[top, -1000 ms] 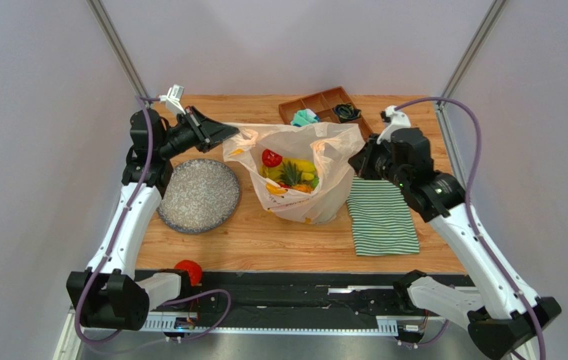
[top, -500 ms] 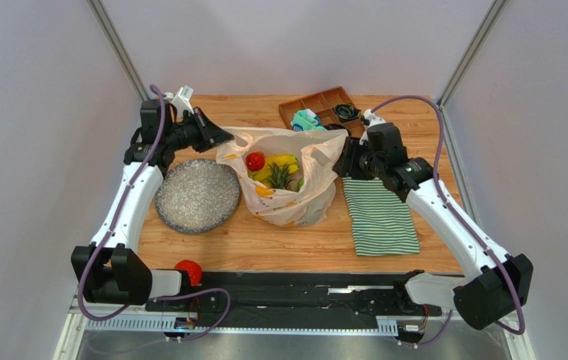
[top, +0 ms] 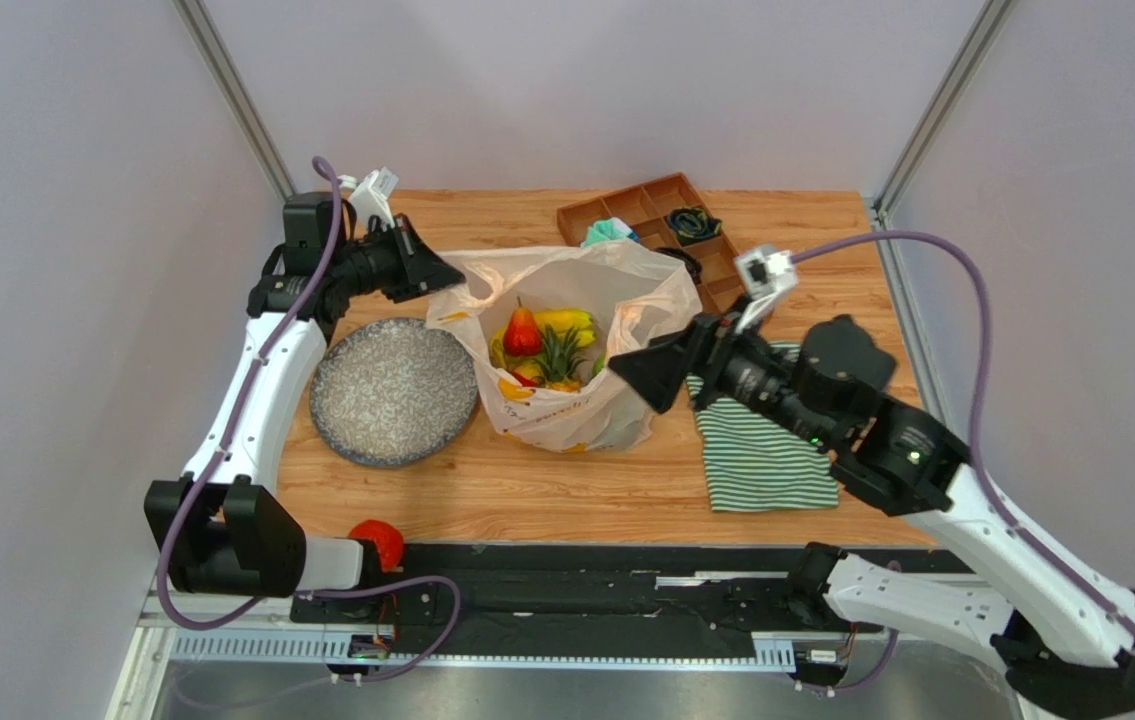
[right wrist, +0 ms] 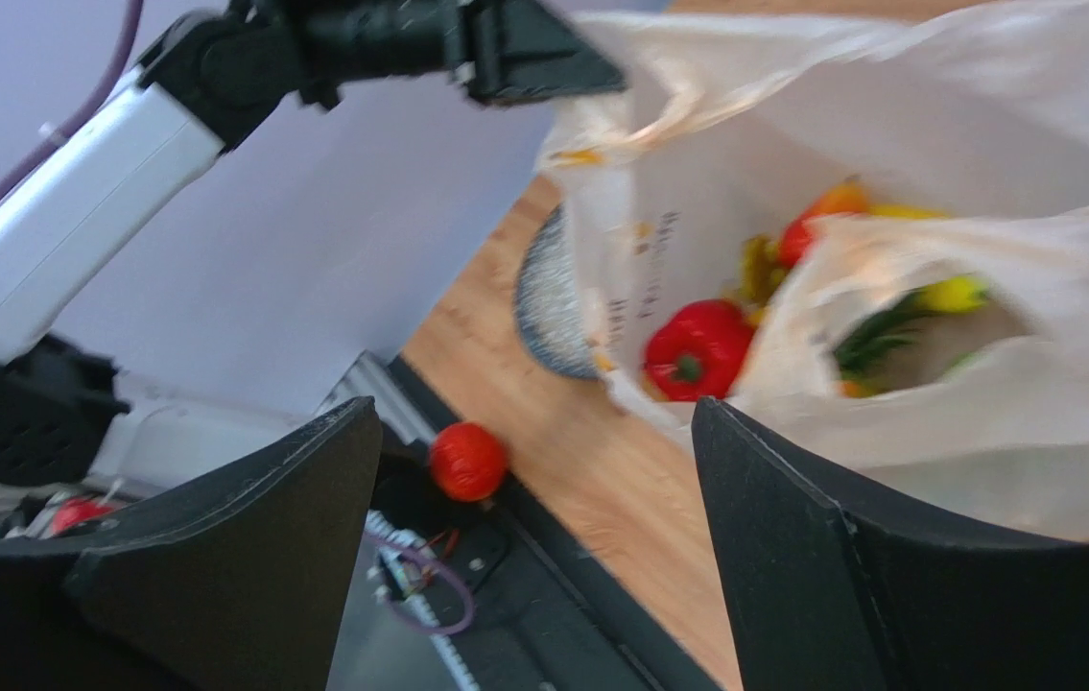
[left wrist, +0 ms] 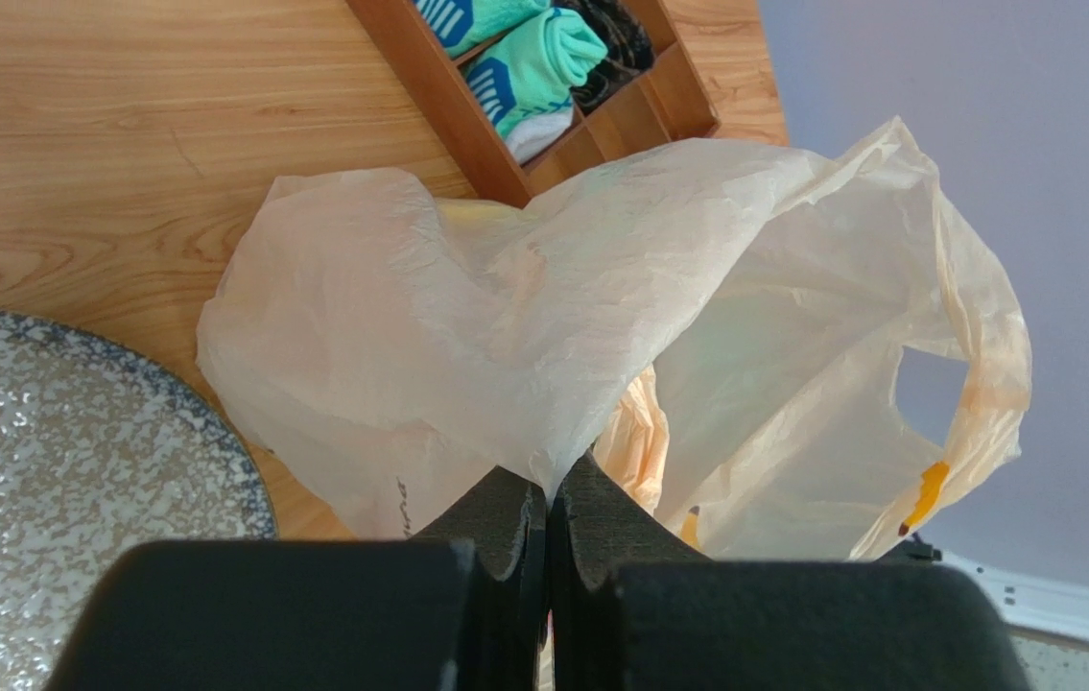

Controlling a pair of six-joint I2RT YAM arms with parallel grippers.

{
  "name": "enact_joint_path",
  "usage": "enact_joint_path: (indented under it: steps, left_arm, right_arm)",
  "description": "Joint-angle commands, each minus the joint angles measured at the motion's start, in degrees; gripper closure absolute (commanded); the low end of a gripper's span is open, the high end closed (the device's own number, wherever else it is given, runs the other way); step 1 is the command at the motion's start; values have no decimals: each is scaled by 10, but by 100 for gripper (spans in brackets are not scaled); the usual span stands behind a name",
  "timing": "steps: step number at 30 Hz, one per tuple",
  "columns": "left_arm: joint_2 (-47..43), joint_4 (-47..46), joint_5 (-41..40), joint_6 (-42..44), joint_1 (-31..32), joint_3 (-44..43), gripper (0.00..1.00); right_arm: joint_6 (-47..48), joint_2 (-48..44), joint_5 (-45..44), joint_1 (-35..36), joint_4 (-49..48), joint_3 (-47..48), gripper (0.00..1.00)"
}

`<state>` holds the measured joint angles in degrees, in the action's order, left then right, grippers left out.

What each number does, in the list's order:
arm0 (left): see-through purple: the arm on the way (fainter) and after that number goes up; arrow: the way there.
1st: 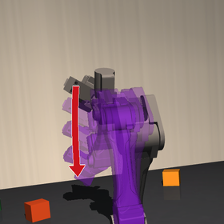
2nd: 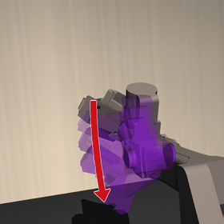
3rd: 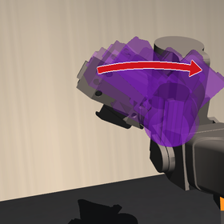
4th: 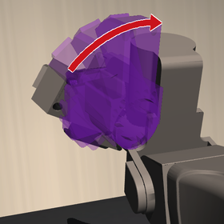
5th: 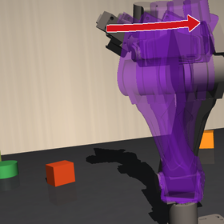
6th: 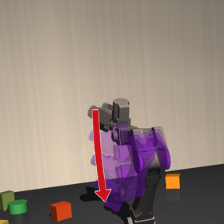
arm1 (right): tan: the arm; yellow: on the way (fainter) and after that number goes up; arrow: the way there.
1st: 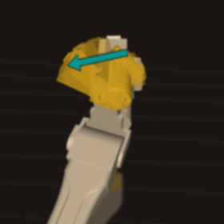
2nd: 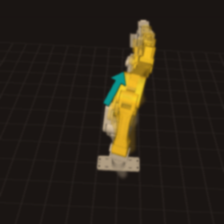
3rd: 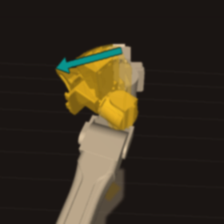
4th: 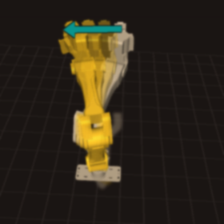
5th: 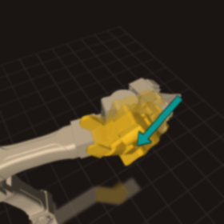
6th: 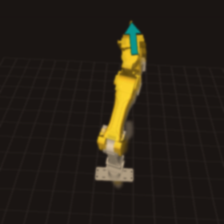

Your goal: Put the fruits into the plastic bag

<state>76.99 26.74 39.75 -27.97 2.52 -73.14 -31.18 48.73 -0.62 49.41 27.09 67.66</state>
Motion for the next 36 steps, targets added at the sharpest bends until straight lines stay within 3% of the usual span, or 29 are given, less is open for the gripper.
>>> enact_joint_path:
  steps: [1, 6, 10, 16, 22, 24, 28, 30, 36]
  left_arm:
    - [3, 16, -5, 55, -4, -34, 100]
    - [-7, 11, -7, 57, -4, -22, 100]
    - [-26, 10, -14, 63, -5, -10, 100]
    - [-47, 3, -13, 61, -6, 5, 100]
    - [-50, 2, -4, 63, -6, 10, 100]
    - [-53, -1, -9, 63, -6, 12, 100]
    - [-54, 2, -8, 66, -7, 12, 100]
    - [-57, 3, 8, 63, -7, 12, 100]
    - [-65, 5, 3, 50, -7, 14, 100]
  right_arm:
    - [-77, 121, 17, 108, -130, -51, 16]
    - [-142, 261, 82, 172, -244, -36, 16]
    - [-198, 397, 105, 192, -266, 13, 15]
    - [-282, 528, 131, 199, -325, 65, 15]
    - [-345, 667, 138, 218, -274, 193, 15]
    - [-357, 702, 120, 227, -211, 234, 15]
    - [-377, 712, 80, 231, -194, 235, 11]
    - [-366, 712, 59, 231, -137, 246, 9]
    - [-333, 780, 108, 231, -81, 324, 9]
